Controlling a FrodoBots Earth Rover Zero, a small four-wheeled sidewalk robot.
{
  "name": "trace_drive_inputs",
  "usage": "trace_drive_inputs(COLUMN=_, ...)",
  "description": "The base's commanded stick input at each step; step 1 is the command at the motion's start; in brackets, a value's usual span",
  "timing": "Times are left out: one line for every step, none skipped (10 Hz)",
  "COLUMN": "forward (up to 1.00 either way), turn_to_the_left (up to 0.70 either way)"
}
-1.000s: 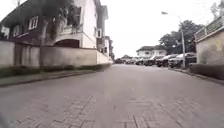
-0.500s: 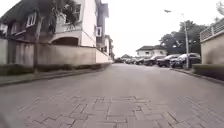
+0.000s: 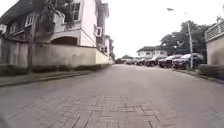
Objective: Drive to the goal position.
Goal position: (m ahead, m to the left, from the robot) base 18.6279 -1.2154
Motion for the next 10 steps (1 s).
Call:
trace_drive_inputs(forward=0.70, turn_to_the_left=0.00)
trace_drive_inputs(forward=0.70, turn_to_the_left=0.00)
trace_drive_inputs(forward=0.70, turn_to_the_left=0.00)
trace_drive_inputs(forward=0.70, turn_to_the_left=0.00)
trace_drive_inputs(forward=0.70, turn_to_the_left=0.00)
trace_drive_inputs(forward=0.70, turn_to_the_left=0.00)
trace_drive_inputs(forward=0.70, turn_to_the_left=0.00)
trace_drive_inputs(forward=0.70, turn_to_the_left=0.00)
trace_drive_inputs(forward=0.70, turn_to_the_left=0.00)
trace_drive_inputs(forward=0.70, turn_to_the_left=0.00)
